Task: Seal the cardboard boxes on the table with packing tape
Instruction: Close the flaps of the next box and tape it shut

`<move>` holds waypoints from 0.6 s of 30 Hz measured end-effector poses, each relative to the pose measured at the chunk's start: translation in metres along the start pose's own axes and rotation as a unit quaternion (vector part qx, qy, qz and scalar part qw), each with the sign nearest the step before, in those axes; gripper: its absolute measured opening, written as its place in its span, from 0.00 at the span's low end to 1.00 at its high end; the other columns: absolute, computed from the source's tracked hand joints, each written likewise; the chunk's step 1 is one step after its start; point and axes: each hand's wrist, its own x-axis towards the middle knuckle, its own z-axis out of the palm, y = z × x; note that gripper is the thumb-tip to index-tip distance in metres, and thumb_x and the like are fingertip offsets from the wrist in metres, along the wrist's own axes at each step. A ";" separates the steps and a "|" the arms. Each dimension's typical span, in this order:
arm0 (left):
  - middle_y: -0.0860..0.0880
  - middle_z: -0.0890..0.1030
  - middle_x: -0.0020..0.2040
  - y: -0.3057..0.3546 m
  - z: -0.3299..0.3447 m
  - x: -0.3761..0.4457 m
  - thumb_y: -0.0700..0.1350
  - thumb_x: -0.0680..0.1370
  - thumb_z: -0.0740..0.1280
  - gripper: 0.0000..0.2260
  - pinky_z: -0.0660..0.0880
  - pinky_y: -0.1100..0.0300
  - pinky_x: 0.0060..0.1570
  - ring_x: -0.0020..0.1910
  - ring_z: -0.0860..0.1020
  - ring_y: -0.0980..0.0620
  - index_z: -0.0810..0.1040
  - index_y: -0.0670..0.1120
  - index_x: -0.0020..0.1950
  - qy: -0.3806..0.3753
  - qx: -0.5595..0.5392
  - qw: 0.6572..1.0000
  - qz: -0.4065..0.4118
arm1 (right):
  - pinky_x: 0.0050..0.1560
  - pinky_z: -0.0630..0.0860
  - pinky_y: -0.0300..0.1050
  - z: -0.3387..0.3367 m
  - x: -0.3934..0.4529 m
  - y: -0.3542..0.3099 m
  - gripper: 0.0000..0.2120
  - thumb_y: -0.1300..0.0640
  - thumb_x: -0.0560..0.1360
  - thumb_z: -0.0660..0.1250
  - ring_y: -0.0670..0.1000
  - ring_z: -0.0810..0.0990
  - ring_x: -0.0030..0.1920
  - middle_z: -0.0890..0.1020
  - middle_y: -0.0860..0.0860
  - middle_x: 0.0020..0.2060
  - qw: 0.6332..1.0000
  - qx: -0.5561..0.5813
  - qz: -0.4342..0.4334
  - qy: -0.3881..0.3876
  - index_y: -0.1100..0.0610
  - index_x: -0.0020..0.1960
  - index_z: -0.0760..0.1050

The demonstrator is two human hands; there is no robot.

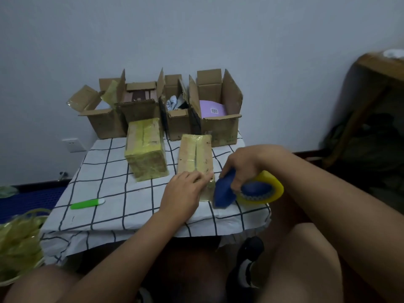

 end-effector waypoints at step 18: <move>0.48 0.80 0.60 -0.001 -0.008 -0.007 0.47 0.75 0.67 0.24 0.73 0.54 0.57 0.56 0.78 0.47 0.71 0.46 0.71 -0.033 -0.057 0.998 -0.006 | 0.56 0.76 0.49 0.073 0.028 -0.012 0.34 0.38 0.72 0.71 0.53 0.77 0.59 0.79 0.51 0.62 0.747 0.448 0.170 0.460 0.43 0.75 0.67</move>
